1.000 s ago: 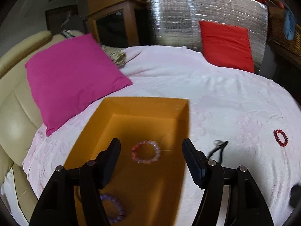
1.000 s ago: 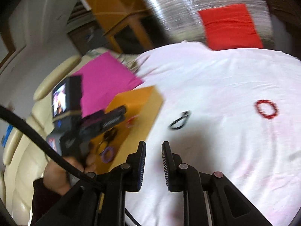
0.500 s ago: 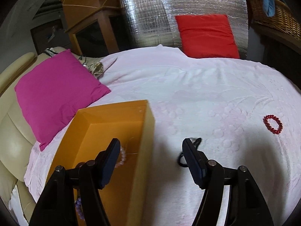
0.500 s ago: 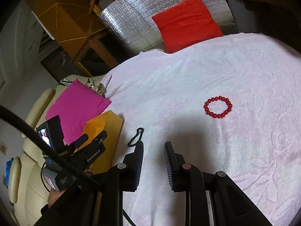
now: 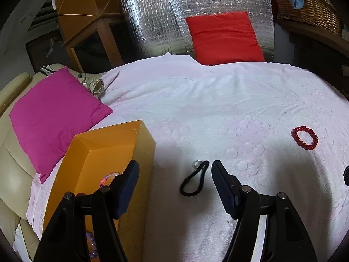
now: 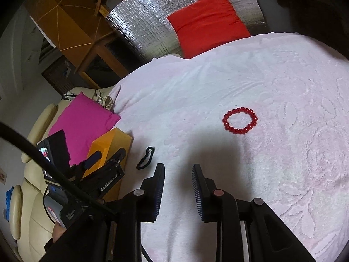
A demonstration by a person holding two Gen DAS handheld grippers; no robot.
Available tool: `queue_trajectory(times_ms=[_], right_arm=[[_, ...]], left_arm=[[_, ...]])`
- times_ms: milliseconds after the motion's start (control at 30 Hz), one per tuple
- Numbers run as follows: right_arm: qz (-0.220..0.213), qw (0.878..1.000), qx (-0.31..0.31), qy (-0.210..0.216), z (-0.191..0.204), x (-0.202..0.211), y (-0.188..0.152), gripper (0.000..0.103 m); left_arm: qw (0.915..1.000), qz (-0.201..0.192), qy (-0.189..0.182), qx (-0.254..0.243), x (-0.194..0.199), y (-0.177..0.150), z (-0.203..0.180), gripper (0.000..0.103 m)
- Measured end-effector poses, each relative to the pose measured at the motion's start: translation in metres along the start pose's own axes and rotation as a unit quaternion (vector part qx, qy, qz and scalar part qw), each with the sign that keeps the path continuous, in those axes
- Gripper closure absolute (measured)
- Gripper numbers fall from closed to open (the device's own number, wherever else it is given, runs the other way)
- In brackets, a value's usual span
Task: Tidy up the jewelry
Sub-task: 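Move the left tool to the black hair tie while the right tool moves to the red bead bracelet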
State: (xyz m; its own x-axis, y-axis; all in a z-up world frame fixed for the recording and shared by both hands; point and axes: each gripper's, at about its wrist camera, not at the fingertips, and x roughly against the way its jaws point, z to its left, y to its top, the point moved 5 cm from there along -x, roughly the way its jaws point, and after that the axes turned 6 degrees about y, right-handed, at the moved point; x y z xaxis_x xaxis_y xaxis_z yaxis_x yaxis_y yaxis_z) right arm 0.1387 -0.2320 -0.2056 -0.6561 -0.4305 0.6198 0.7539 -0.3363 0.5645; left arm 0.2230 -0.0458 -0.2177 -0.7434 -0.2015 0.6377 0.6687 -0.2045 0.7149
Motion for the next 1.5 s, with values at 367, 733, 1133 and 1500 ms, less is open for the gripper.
queue_trajectory(times_ms=[367,733,1133,1500], right_arm=[[-0.009,1.000,-0.004,-0.008,-0.016,0.007,0.013,0.075],[-0.025,0.999,-0.021,-0.021,-0.039,0.012,0.034,0.075],[-0.023,0.998,-0.023,-0.062,-0.070,0.001,0.055,0.075],[0.001,0.993,-0.024,-0.118,-0.113,-0.035,0.072,0.075]], left_arm=[[0.9999,0.002,-0.005,-0.016,-0.002,0.002,-0.018,0.033],[0.9995,0.004,-0.007,-0.031,-0.005,0.001,-0.029,0.033],[0.9989,0.012,-0.013,-0.043,-0.012,0.000,-0.035,0.033],[0.9981,0.034,-0.025,-0.044,-0.023,-0.010,-0.015,0.033]])
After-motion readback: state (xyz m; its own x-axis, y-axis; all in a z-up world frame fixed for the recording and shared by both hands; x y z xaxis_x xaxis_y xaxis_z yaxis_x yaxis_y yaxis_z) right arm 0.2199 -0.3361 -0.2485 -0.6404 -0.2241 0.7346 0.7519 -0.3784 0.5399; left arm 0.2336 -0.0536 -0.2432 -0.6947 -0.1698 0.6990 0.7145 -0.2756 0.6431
